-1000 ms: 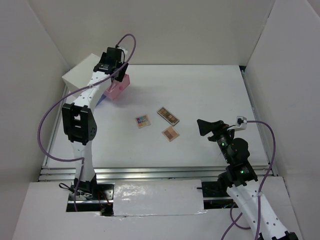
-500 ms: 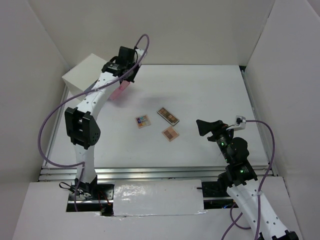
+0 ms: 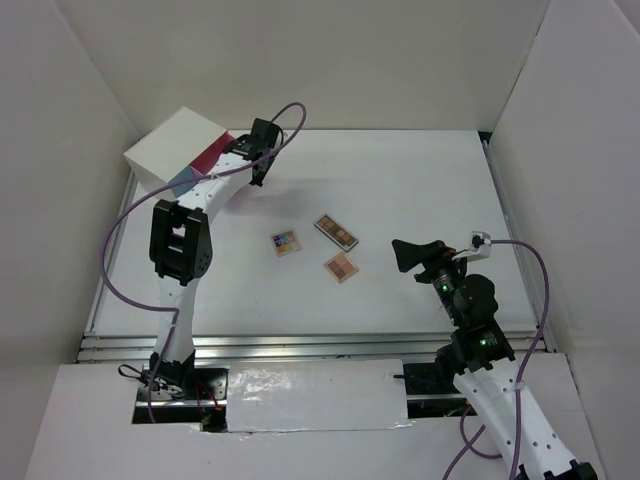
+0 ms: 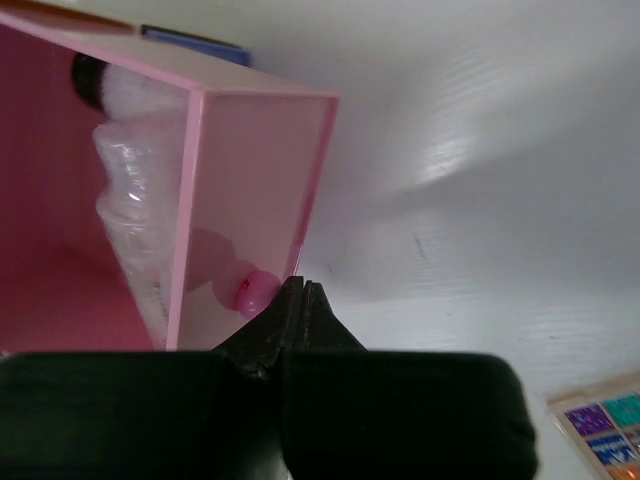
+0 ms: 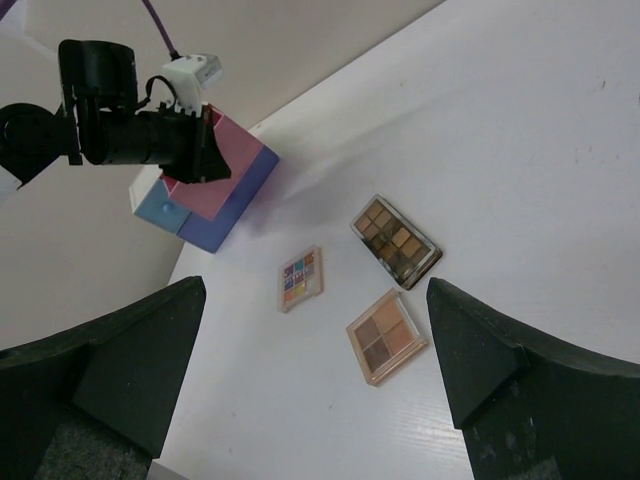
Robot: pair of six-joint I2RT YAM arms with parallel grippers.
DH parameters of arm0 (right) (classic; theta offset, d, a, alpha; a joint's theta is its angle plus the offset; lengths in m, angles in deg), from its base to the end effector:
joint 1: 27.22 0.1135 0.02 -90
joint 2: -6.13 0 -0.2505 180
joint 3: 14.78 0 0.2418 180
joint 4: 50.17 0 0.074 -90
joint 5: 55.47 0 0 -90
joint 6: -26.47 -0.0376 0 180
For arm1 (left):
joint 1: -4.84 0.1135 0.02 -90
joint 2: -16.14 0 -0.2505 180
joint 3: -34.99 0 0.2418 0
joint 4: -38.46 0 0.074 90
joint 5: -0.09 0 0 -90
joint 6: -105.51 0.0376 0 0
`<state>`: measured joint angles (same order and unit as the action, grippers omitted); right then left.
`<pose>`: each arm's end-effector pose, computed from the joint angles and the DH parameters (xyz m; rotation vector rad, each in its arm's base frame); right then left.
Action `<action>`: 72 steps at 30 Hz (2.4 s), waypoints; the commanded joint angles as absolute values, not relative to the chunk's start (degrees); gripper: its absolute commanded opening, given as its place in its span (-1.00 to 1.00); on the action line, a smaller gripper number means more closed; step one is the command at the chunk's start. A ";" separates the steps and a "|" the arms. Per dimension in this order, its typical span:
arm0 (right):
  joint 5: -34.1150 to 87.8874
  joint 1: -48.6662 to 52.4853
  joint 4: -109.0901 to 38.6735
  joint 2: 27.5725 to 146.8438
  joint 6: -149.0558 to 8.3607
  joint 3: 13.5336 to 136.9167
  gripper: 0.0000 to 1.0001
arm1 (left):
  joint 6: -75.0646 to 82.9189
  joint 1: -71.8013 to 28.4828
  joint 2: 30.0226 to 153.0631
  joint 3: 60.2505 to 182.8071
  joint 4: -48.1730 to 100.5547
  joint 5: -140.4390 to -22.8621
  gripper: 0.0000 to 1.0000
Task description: Organize the makeup
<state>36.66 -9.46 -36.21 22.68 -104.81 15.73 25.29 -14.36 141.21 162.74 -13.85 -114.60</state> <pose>0.1205 0.0371 0.2432 0.3607 1.5843 0.7742 0.4542 -0.1416 0.2474 0.4088 2.3445 0.4458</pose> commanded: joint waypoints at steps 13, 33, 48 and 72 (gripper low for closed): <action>35.67 -8.94 -38.62 23.88 -104.67 16.55 1.00 | 26.22 -8.79 141.29 159.93 3.51 -136.32 -1.00; 33.57 -8.94 -39.49 25.46 -104.58 16.64 1.00 | 26.41 -6.58 139.55 154.31 11.95 -135.54 -1.00; 33.21 -8.94 -39.41 25.20 -104.49 16.64 1.00 | 13.51 -3.70 126.88 154.91 12.22 -130.69 -0.02; 30.92 -8.76 -41.78 29.15 -104.49 16.47 1.00 | 12.78 11.08 144.90 170.83 3.52 -96.86 0.07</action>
